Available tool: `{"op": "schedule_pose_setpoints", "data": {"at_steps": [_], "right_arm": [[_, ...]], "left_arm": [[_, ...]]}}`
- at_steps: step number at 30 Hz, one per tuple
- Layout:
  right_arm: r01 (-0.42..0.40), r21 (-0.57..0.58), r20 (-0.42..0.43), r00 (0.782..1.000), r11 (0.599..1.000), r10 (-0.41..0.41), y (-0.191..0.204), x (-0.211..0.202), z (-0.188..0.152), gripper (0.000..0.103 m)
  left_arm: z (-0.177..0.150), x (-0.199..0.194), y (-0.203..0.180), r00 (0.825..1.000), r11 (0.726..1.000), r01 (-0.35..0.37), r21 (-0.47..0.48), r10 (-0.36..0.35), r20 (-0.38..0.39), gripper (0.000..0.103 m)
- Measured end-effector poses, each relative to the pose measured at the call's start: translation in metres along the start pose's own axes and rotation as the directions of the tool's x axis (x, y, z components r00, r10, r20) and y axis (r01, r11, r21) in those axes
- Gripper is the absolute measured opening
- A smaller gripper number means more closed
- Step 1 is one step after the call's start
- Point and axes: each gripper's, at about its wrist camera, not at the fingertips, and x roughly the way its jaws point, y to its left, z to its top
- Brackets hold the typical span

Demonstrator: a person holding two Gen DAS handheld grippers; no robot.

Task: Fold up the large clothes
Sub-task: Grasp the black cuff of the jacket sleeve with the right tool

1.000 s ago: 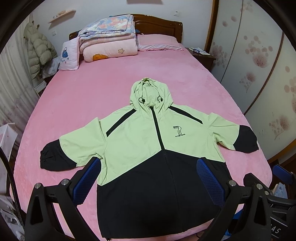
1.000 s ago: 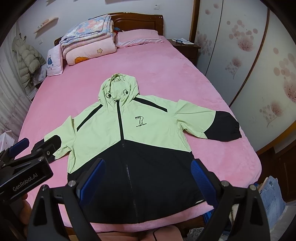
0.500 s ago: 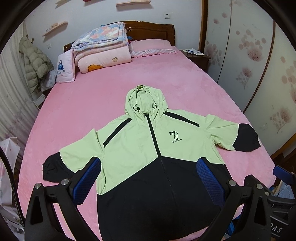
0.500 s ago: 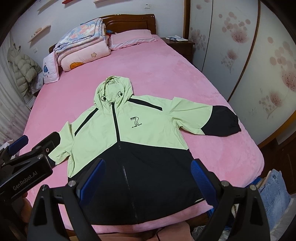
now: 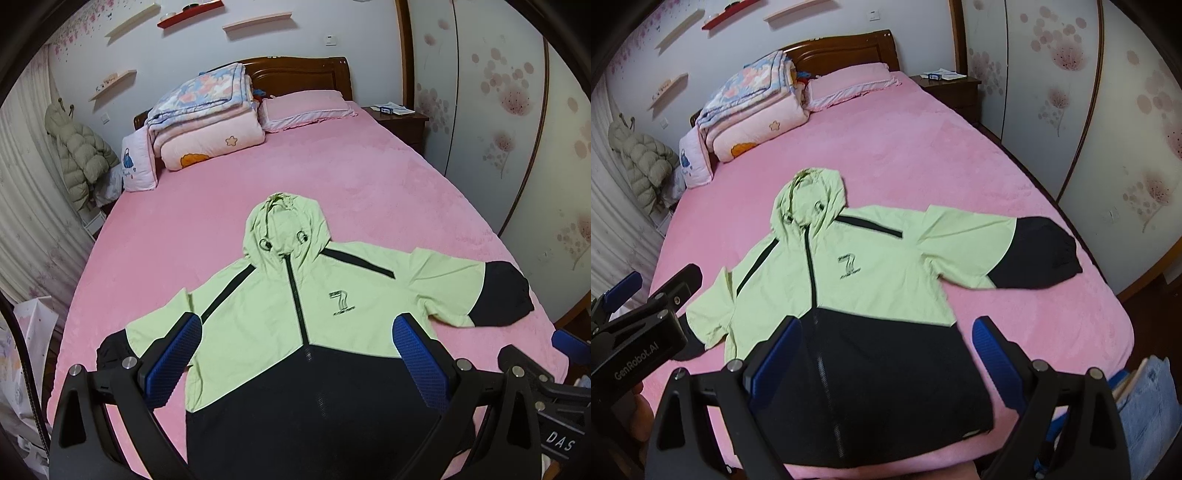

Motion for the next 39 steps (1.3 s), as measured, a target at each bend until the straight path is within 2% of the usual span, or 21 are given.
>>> {"op": "schedule_pose_setpoints", "data": {"at_steps": [5,14,19,24,27,30,35,39], "right_arm": [[-0.011,-0.009,0.027,1.000,1.000,0.011,-0.039,0.007,0.023,0.094],[-0.056,0.041,-0.011,0.998,0.998,0.057,-0.118,0.051,0.045,0.094],[-0.014,0.086,-0.038,0.999,0.996,0.017,-0.169,0.081,0.054,0.093],[0.033,0.163,-0.030,0.999,0.986,-0.028,-0.224,0.107,0.058,0.089],[0.081,0.224,-0.038,0.997,0.971,-0.074,-0.259,0.127,0.058,0.087],[0.112,0.273,-0.053,0.993,0.955,-0.102,-0.288,0.143,0.056,0.086],[0.126,0.376,-0.082,0.991,0.918,-0.103,-0.340,0.172,0.049,0.086],[0.132,0.440,-0.128,0.988,0.888,-0.084,-0.371,0.201,0.038,0.086]], "left_arm": [[0.021,0.012,-0.043,1.000,1.000,-0.016,0.004,0.016,-0.019,0.103],[0.055,0.060,-0.118,0.990,0.998,0.044,-0.047,-0.050,-0.131,0.103],[0.064,0.081,-0.163,0.987,0.997,0.073,-0.027,-0.076,-0.139,0.103],[0.068,0.107,-0.200,0.989,0.997,0.081,-0.004,-0.080,-0.126,0.103],[0.067,0.129,-0.215,0.983,0.991,0.127,-0.029,-0.130,-0.131,0.103],[0.067,0.155,-0.235,0.972,0.988,0.155,0.001,-0.153,-0.177,0.103],[0.062,0.187,-0.278,0.977,0.982,0.141,0.124,-0.117,-0.180,0.103],[0.053,0.206,-0.310,0.964,0.963,0.203,0.176,-0.166,-0.206,0.103]]}}
